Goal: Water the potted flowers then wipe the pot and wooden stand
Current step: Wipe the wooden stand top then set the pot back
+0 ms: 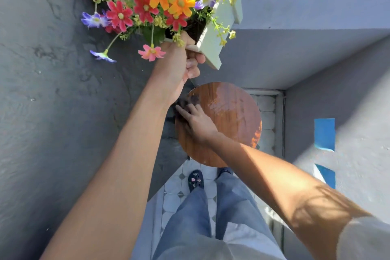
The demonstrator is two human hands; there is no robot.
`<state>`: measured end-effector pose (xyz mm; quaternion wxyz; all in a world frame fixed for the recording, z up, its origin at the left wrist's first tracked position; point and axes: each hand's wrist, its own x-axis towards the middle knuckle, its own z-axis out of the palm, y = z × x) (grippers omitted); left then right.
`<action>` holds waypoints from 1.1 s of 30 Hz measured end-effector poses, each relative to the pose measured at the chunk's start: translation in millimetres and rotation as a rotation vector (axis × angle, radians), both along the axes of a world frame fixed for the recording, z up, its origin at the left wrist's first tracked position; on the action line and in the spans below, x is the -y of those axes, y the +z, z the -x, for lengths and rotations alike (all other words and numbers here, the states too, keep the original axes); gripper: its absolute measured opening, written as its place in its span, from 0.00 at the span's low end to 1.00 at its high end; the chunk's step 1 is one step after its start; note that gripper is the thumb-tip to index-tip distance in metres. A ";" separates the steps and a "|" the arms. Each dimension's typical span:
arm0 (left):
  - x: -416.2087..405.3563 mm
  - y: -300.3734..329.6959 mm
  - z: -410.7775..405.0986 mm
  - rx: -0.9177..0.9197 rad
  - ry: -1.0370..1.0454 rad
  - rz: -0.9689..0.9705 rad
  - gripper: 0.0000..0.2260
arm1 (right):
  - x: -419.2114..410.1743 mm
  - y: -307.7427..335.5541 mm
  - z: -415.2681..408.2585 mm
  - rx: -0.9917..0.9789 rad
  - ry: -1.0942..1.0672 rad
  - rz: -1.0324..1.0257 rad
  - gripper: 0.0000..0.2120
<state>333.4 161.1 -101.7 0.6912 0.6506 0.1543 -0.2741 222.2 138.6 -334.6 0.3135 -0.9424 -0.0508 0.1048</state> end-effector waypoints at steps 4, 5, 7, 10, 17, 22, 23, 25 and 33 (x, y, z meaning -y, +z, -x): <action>-2.7 -1.7 1.8 -0.003 -0.010 -0.013 0.04 | -16.8 -5.2 40.2 0.074 0.290 0.081 0.28; -3.6 -2.1 2.7 -0.002 -0.015 -0.012 0.04 | -7.4 -8.6 41.0 0.090 0.311 0.103 0.28; -5.7 -3.5 4.6 -0.004 -0.013 -0.010 0.04 | 23.8 -12.0 34.2 0.101 0.237 0.123 0.29; -7.9 -7.1 7.3 -0.005 -0.009 -0.013 0.05 | 97.7 -10.5 17.1 0.052 -0.068 0.168 0.28; -8.5 -3.9 15.8 -0.047 0.012 0.000 0.08 | 136.9 -19.3 8.5 -0.011 -0.554 0.132 0.22; -8.3 -3.4 25.2 -0.046 -0.007 -0.006 0.10 | 46.0 -6.6 6.9 0.110 -0.398 0.128 0.21; -8.2 -4.0 26.5 -0.052 -0.003 -0.004 0.10 | 23.9 -5.6 9.7 0.113 -0.349 0.110 0.21; -9.0 -4.4 29.7 -0.057 -0.010 -0.007 0.10 | -18.6 -3.5 22.2 0.115 -0.241 0.072 0.20; -19.1 -6.1 47.6 -0.060 -0.060 0.015 0.06 | -0.6 -18.9 107.1 0.195 0.025 0.012 0.17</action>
